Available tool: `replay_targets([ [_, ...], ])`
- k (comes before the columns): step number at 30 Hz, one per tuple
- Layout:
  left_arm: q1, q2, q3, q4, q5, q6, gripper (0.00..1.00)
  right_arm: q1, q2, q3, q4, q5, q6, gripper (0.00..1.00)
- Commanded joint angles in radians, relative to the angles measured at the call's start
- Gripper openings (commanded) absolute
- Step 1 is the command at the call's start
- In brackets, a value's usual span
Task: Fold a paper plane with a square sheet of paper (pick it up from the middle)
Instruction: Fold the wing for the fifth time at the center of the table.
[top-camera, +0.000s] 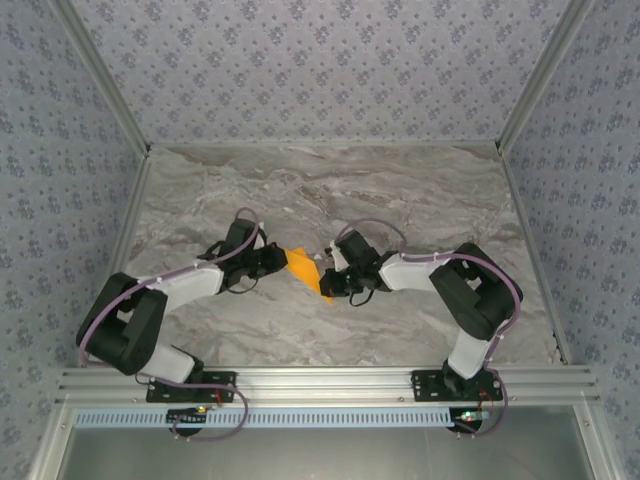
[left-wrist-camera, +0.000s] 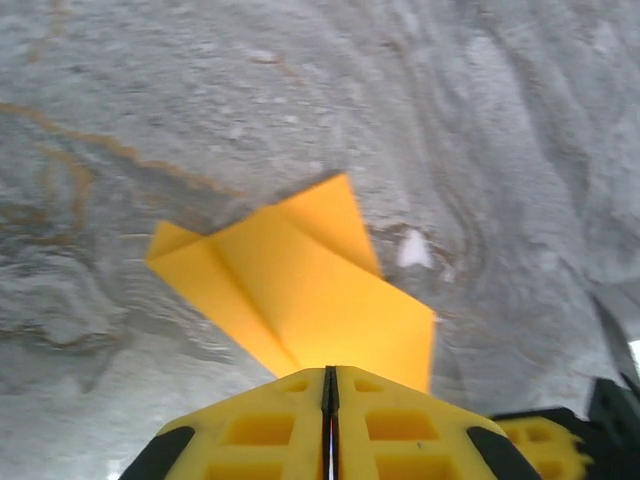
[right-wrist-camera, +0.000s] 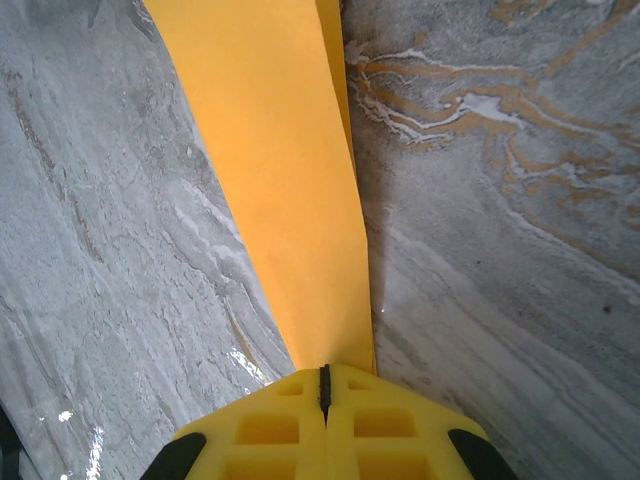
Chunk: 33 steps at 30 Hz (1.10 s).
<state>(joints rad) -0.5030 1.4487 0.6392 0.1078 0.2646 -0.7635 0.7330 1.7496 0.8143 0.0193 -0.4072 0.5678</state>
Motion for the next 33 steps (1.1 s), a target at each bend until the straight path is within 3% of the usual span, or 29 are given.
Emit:
replay_targets([
  [1, -0.055, -0.014, -0.007, 0.048, 0.011, 0.015, 0.12, 0.011, 0.079, -0.059, -0.198, 0.087, -0.017, 0.0],
  [8, -0.156, 0.14, 0.082, 0.107, 0.066, 0.026, 0.12, 0.017, 0.079, -0.051, -0.194, 0.08, -0.016, 0.0],
  [14, -0.161, 0.25, 0.141, 0.07, 0.038, 0.015, 0.1, 0.014, 0.045, -0.029, -0.145, 0.038, -0.005, 0.0],
  [23, -0.162, 0.265, 0.102, 0.04, -0.002, -0.013, 0.05, -0.008, -0.018, 0.024, -0.054, -0.009, 0.032, 0.01],
  [33, -0.161, 0.252, 0.051, 0.079, -0.015, -0.041, 0.04, -0.009, 0.075, 0.1, -0.027, -0.001, 0.045, 0.01],
])
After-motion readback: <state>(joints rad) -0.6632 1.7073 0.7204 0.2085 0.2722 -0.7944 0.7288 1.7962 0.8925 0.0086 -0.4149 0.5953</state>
